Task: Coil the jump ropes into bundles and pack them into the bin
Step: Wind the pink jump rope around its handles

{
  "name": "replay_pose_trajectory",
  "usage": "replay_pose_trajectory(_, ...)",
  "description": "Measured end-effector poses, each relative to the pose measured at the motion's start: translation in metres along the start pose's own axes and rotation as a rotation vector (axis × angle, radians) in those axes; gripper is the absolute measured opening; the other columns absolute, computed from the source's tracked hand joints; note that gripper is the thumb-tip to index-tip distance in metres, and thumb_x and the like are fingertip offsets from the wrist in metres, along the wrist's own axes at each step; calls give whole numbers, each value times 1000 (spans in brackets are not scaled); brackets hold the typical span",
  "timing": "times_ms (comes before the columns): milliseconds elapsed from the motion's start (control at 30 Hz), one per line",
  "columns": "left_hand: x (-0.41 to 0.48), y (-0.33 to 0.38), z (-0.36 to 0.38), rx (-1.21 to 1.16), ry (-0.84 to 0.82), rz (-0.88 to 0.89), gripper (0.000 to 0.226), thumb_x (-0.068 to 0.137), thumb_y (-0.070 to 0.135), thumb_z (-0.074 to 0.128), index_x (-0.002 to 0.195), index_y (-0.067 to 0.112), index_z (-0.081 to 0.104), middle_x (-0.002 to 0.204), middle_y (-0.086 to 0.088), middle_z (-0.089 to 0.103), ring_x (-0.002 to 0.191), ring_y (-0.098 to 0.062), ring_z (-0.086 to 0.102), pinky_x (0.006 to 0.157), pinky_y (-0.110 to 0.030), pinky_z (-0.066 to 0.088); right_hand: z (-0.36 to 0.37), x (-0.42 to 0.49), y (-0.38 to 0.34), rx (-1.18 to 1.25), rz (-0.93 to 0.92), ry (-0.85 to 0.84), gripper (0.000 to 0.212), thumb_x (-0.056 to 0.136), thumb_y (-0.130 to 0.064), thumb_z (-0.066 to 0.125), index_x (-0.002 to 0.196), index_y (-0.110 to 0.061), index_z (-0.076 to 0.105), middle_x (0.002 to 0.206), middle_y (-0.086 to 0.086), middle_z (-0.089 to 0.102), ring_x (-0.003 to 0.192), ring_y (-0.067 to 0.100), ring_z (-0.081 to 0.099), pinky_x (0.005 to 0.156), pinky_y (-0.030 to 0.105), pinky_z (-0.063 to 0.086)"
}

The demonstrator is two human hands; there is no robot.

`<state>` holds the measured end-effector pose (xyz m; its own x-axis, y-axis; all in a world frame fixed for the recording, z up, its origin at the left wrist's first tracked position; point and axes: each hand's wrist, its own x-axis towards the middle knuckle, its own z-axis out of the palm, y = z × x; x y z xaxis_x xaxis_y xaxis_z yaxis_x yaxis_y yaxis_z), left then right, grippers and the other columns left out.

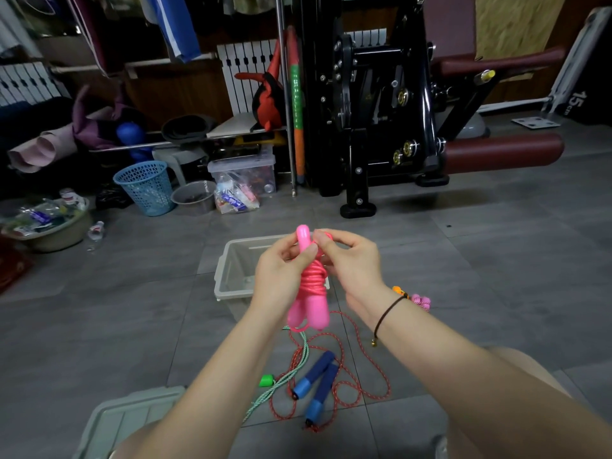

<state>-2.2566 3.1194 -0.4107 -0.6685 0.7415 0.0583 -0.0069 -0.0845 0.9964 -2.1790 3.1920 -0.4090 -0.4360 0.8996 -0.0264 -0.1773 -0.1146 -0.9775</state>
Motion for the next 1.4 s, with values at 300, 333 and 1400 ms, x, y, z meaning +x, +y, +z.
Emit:
replay_pose_trajectory(300,-9,-7,21,10,187,-11,17,84,29,60,99,26,67,95,-2,72,90,-27,68,87,-57,51,-4,1,-2,115,31,-24,35,80,-8,73,111,-22,65,85,4,70,51,3,56,53,18,48)
replay_pose_trajectory(333,-9,-8,23,27,207,-7,21,80,33,59,98,27,67,93,1,72,90,-26,68,86,-57,51,-5,1,-2,149,57,-36,45,80,-7,72,120,-22,58,84,6,67,48,3,52,53,18,47)
replay_pose_trajectory(1400,-6,22,45,117,27,372,13,85,19,66,95,28,67,88,12,71,83,-4,65,74,-18,50,-45,10,-38,546,456,-312,18,93,-8,50,98,-7,67,49,-5,43,41,3,34,39,13,30)
